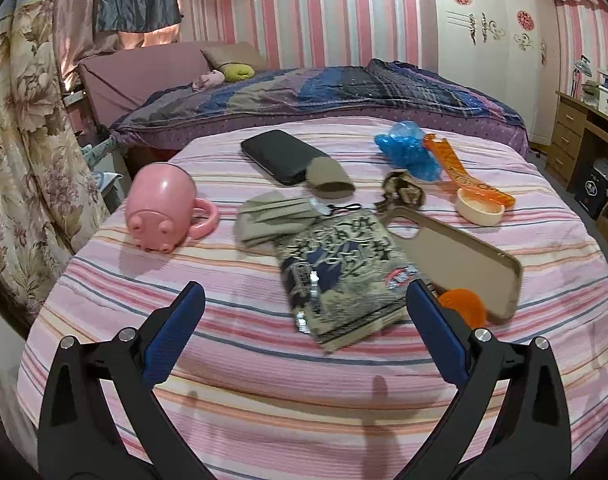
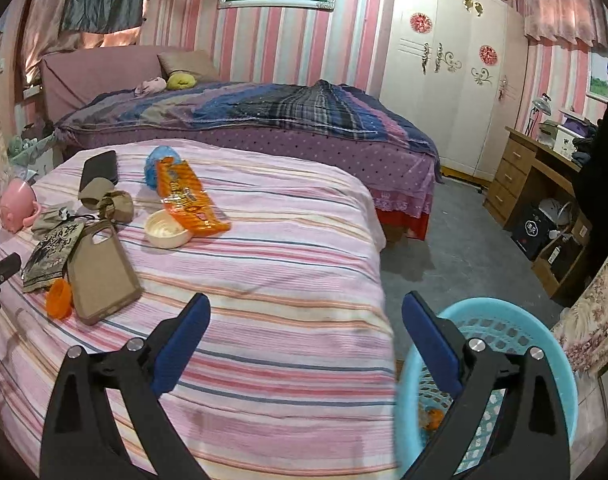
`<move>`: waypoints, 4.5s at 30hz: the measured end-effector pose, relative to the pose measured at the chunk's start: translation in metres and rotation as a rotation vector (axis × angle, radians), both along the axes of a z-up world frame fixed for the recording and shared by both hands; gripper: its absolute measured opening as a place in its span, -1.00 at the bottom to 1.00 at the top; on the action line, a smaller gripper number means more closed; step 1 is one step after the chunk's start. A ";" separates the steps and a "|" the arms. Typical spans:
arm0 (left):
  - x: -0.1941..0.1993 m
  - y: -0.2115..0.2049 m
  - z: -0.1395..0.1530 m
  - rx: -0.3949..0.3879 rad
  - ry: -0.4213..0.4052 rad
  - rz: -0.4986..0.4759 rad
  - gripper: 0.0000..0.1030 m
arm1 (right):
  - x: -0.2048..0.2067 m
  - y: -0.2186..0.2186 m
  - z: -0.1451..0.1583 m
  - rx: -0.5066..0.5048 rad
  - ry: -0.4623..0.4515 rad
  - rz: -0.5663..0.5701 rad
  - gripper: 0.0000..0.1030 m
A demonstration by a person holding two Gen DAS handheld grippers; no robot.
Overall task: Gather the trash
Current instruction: 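Grasp the round orange lid on the bed with the right tool, then grasp the printed snack packet with the left tool while the right holds the lid, then carry the packet and orange lid over the blue basket and open both tools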
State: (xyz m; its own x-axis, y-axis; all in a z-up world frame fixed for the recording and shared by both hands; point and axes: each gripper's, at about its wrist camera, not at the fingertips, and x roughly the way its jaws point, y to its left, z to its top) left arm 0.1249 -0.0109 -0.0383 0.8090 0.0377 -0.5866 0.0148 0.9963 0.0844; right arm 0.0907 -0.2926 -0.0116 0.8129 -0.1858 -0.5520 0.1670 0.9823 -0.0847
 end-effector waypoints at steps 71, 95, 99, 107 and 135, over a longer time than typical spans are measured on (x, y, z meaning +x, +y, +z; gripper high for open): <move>0.048 0.033 -0.032 -0.156 0.225 0.018 -0.39 | 0.044 0.105 -0.025 0.114 0.122 0.258 -0.21; -0.006 -0.004 0.010 -0.063 0.001 -0.072 -0.99 | 0.010 0.019 -0.003 0.114 0.061 0.142 -0.21; -0.009 -0.030 0.016 -0.032 -0.016 -0.098 -0.99 | -0.001 -0.005 0.001 0.111 0.047 0.104 -0.21; -0.021 -0.098 0.030 -0.016 -0.060 -0.199 -0.99 | -0.024 -0.065 0.004 0.122 0.032 0.007 -0.21; -0.082 -0.338 0.013 0.001 -0.059 -0.584 -0.99 | -0.115 -0.235 -0.017 0.184 0.033 -0.291 -0.21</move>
